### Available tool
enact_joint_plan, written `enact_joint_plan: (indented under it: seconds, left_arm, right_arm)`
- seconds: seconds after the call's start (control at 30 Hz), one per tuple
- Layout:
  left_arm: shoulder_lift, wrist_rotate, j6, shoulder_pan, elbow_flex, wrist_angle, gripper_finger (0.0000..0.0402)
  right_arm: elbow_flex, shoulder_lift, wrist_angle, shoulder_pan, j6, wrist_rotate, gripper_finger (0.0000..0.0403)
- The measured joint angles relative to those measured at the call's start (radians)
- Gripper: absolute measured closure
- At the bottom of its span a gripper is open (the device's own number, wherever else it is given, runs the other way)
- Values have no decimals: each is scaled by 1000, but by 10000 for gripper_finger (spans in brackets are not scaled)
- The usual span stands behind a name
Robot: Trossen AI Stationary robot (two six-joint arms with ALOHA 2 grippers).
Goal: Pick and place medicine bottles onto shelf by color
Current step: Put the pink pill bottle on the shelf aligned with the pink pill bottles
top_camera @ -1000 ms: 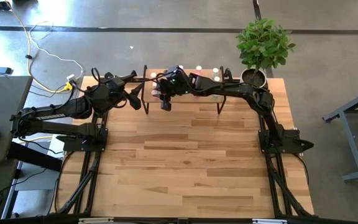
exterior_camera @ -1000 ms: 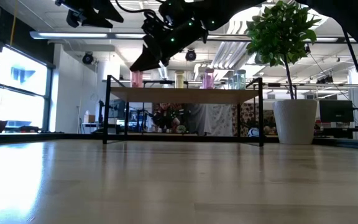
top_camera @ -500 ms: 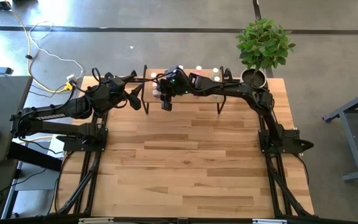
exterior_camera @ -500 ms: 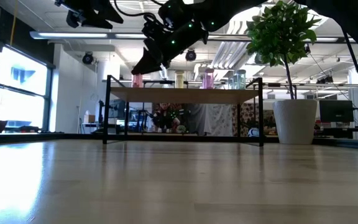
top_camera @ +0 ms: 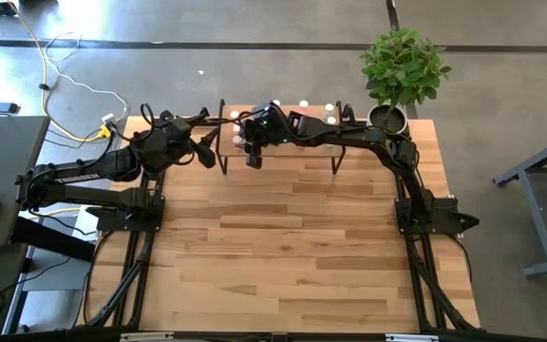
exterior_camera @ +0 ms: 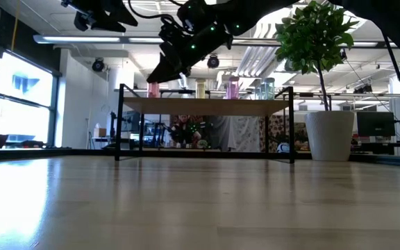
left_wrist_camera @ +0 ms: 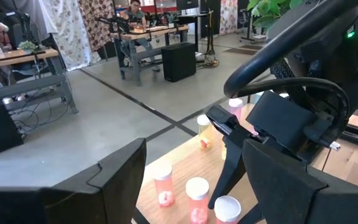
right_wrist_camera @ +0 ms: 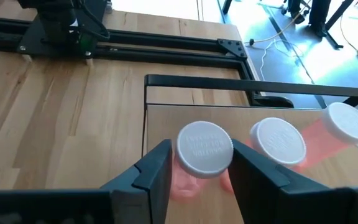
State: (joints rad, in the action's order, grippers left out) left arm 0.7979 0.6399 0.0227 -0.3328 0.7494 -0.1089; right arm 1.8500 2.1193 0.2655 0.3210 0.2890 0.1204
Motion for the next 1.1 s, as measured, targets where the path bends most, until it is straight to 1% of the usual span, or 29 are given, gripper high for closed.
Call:
enact_joint_plan:
  seconds: [1.1]
  left_arm:
    - [0,0,0,-1,0,-34,145]
  right_arm:
    - [0,-4,-46,-1,0,5,260]
